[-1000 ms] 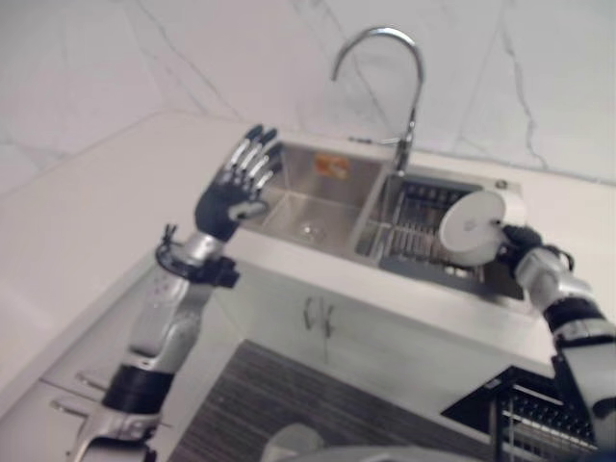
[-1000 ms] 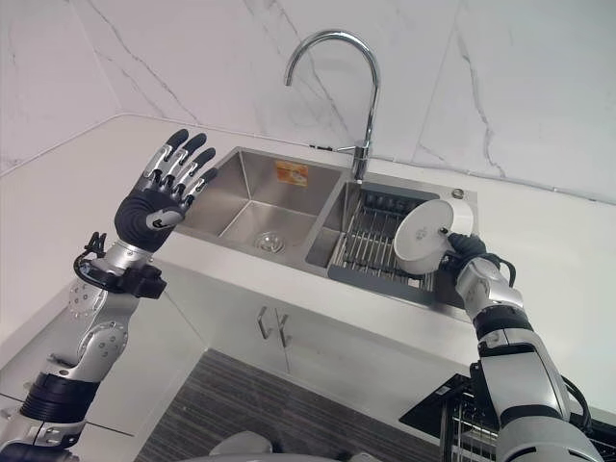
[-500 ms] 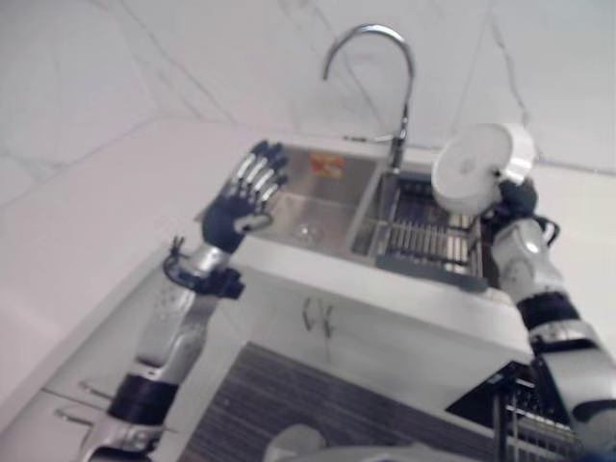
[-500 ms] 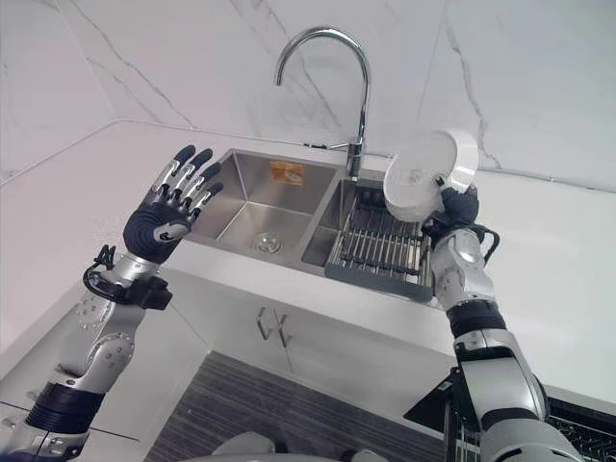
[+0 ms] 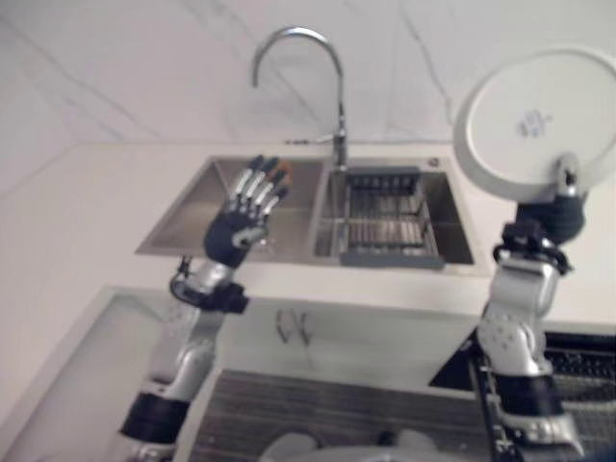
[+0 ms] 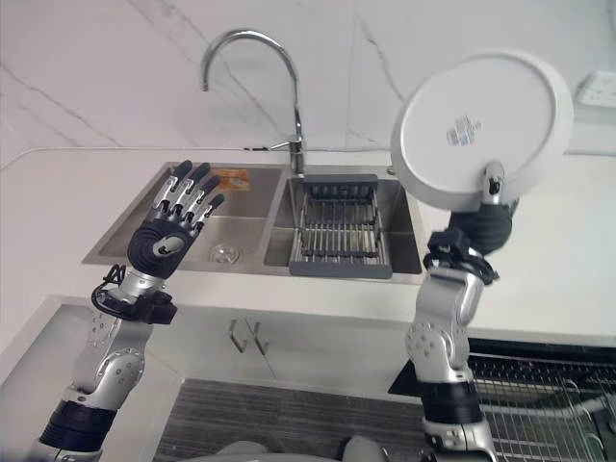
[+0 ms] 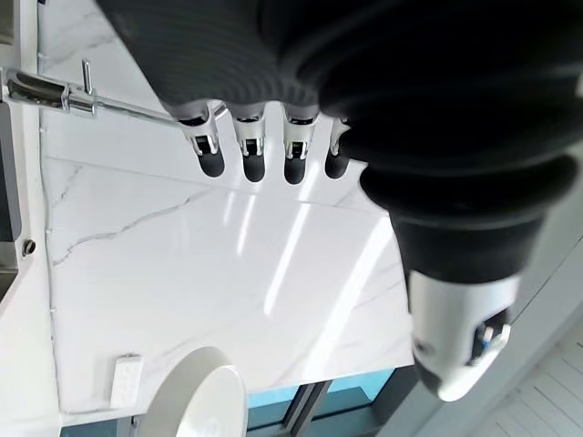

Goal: Place the dishes in the dishwasher.

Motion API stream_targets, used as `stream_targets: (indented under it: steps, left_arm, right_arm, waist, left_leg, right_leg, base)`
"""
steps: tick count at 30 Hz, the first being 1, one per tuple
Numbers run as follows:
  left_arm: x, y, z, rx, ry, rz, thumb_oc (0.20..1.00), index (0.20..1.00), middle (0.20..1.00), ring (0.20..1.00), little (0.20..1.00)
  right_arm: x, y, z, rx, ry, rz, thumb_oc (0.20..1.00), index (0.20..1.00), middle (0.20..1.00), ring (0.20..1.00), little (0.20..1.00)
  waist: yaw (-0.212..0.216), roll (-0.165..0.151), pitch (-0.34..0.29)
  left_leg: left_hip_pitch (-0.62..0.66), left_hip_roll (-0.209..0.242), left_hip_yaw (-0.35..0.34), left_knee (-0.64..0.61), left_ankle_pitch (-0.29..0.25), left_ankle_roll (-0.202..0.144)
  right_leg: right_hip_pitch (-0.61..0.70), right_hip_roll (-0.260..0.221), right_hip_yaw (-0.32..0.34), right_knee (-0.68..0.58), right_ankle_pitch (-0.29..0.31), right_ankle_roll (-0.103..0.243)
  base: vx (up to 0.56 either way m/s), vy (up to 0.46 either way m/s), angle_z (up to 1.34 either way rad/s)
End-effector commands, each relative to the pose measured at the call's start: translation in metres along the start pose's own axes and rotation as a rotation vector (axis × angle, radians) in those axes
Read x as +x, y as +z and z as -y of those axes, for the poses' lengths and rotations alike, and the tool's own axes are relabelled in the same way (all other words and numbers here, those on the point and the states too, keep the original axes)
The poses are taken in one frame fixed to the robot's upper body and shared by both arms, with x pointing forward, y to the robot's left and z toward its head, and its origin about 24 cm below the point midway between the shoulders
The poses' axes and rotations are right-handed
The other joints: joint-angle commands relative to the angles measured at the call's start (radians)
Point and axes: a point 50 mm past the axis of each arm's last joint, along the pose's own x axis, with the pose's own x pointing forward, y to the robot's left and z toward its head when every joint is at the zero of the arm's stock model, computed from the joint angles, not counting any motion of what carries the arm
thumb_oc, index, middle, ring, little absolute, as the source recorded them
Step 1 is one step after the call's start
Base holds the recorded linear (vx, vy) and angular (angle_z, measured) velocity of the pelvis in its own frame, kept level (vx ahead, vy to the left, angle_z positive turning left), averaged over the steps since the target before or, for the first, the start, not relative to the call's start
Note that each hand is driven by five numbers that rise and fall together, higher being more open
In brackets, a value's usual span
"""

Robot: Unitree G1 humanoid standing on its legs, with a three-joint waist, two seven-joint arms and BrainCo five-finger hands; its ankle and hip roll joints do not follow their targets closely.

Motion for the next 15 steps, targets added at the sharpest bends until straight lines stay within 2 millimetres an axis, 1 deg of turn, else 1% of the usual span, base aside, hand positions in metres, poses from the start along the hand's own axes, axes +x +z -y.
stream_targets:
  steps: [1,3,4,5,6,7,8,9,10,11,12,13,14,15]
  left_arm:
    - [-0.002,0.025,0.007,0.112,-0.089,0.08,1.0,1.0,1.0,1.0,1.0]
    - [0.001,0.026,0.014,0.167,-0.144,0.079,1.0,1.0,1.0,1.0,1.0]
    - [0.003,0.025,0.017,0.188,-0.17,0.067,1.0,1.0,1.0,1.0,1.0]
    - [0.005,0.022,0.02,0.153,-0.203,0.036,1.0,1.0,1.0,1.0,1.0]
    - [0.005,0.023,0.02,0.142,-0.201,0.039,1.0,1.0,1.0,1.0,1.0]
    - [0.006,0.023,0.02,0.135,-0.202,0.042,1.0,1.0,1.0,1.0,1.0]
    - [0.008,0.024,0.021,0.128,-0.207,0.05,1.0,1.0,1.0,1.0,1.0]
    - [0.009,0.023,0.024,0.115,-0.216,0.058,1.0,1.0,1.0,1.0,1.0]
    - [0.01,0.02,0.028,0.112,-0.214,0.061,1.0,1.0,1.0,1.0,1.0]
    - [0.011,0.018,0.03,0.11,-0.213,0.061,1.0,1.0,1.0,1.0,1.0]
    - [0.011,0.016,0.032,0.108,-0.213,0.057,1.0,1.0,1.0,1.0,1.0]
    - [0.011,0.014,0.033,0.106,-0.212,0.054,1.0,1.0,1.0,1.0,1.0]
    - [0.012,0.016,0.033,0.1,-0.211,0.052,1.0,1.0,1.0,1.0,1.0]
    - [0.011,0.015,0.031,0.095,-0.211,0.047,1.0,1.0,1.0,1.0,1.0]
  right_arm:
    - [0.018,0.019,-0.027,-0.031,0.131,0.169,0.2,0.2,0.2,0.2,0.2]
    - [0.013,0.025,-0.021,-0.025,0.1,0.186,0.2,0.2,0.2,0.2,0.2]
    - [0.012,0.026,-0.019,-0.02,0.083,0.193,0.2,0.2,0.2,0.2,0.2]
    - [0.008,0.033,-0.012,-0.013,-0.019,0.255,0.2,0.2,0.2,0.2,0.2]
    - [0.008,0.031,-0.012,0.013,-0.03,0.243,0.2,0.2,0.2,0.2,0.2]
    - [0.009,0.029,-0.011,0.037,-0.035,0.234,0.2,0.2,0.2,0.2,0.2]
    - [0.01,0.027,-0.011,0.075,-0.038,0.225,0.2,0.2,0.2,0.2,0.2]
    - [0.011,0.029,-0.014,0.058,-0.023,0.248,0.2,0.2,0.2,0.2,0.2]
    - [0.012,0.031,-0.018,0.05,-0.005,0.258,0.2,0.2,0.2,0.2,0.2]
    - [0.012,0.033,-0.022,0.044,0.009,0.269,0.2,0.2,0.2,0.2,0.2]
    - [0.012,0.035,-0.023,0.039,0.02,0.282,0.2,0.2,0.2,0.2,0.2]
    - [0.012,0.038,-0.025,0.031,0.041,0.297,0.2,0.2,0.2,0.2,0.2]
    - [0.013,0.037,-0.028,0.001,0.044,0.306,0.2,0.2,0.2,0.2,0.2]
    - [0.008,0.034,-0.028,-0.001,0.039,0.284,0.2,0.2,0.2,0.2,0.2]
  waist:
    - [-0.002,-0.033,-0.024]
    - [-0.027,-0.039,-0.005]
    - [-0.033,-0.042,0.007]
    - [-0.037,-0.052,0.034]
    - [-0.036,-0.053,0.042]
    - [-0.034,-0.051,0.047]
    - [-0.032,-0.042,0.052]
    - [-0.033,-0.032,0.049]
    - [-0.028,-0.028,0.048]
    - [-0.025,-0.028,0.044]
    - [-0.016,-0.031,0.035]
    - [0.003,-0.037,0.025]
    - [0.034,-0.045,0.006]
    - [0.048,-0.046,-0.016]
  left_leg:
    - [-0.057,0.002,0.041,0.033,-0.05,0.029]
    - [-0.063,-0.006,0.048,0.033,-0.053,0.036]
    - [-0.067,-0.009,0.048,0.033,-0.052,0.039]
    - [-0.064,-0.012,0.057,0.033,-0.056,0.04]
    - [-0.064,-0.01,0.067,0.033,-0.058,0.046]
    - [-0.063,-0.007,0.075,0.033,-0.058,0.05]
    - [-0.067,0.004,0.093,0.033,-0.055,0.061]
    - [-0.079,0.015,0.109,0.033,-0.046,0.068]
    - [-0.08,0.024,0.122,0.033,-0.046,0.073]
    - [-0.093,0.03,0.133,0.033,-0.035,0.074]
    - [-0.107,0.037,0.148,0.033,-0.028,0.073]
    - [-0.125,0.043,0.166,0.033,-0.018,0.069]
    - [-0.137,0.051,0.188,0.033,-0.012,0.059]
    - [-0.144,0.065,0.21,0.033,-0.018,0.048]
  right_leg:
    - [0.05,-0.023,0.083,-0.083,0.028,0.074]
    - [0.012,-0.031,0.109,-0.083,0.07,0.1]
    - [-0.008,-0.036,0.119,-0.083,0.094,0.11]
    - [-0.047,-0.059,0.086,-0.083,0.161,0.124]
    - [-0.037,-0.061,0.056,-0.083,0.176,0.122]
    - [-0.024,-0.057,0.041,-0.083,0.176,0.119]
    - [0.018,-0.031,0.007,-0.083,0.16,0.109]
    - [0.052,-0.008,-0.006,-0.083,0.139,0.094]
    - [0.086,-0.002,-0.024,-0.083,0.135,0.089]
    - [0.097,-0.002,-0.031,-0.083,0.135,0.082]
    - [0.12,-0.01,-0.044,-0.083,0.128,0.079]
    - [0.148,-0.036,-0.067,-0.083,0.114,0.077]
    - [0.184,-0.093,-0.1,-0.083,0.1,0.082]
    - [0.188,-0.166,-0.128,-0.083,0.122,0.106]
  base:
    - [-0.03,0.169,-0.29]
    - [-0.01,0.177,-0.32]
    - [-0.04,0.167,-0.5]
    - [-0.08,0.12,-0.71]
    - [-0.1,0.101,-0.84]
    - [-0.14,0.109,-0.93]
    - [-0.16,0.122,-1.06]
    - [-0.16,0.134,-1.0]
    - [-0.14,0.083,-1.0]
    - [-0.12,0.026,-0.82]
    - [-0.15,-0.045,-1.02]
    - [-0.16,-0.15,-1.06]
    - [-0.16,-0.282,-0.95]
    - [-0.1,-0.31,-1.64]
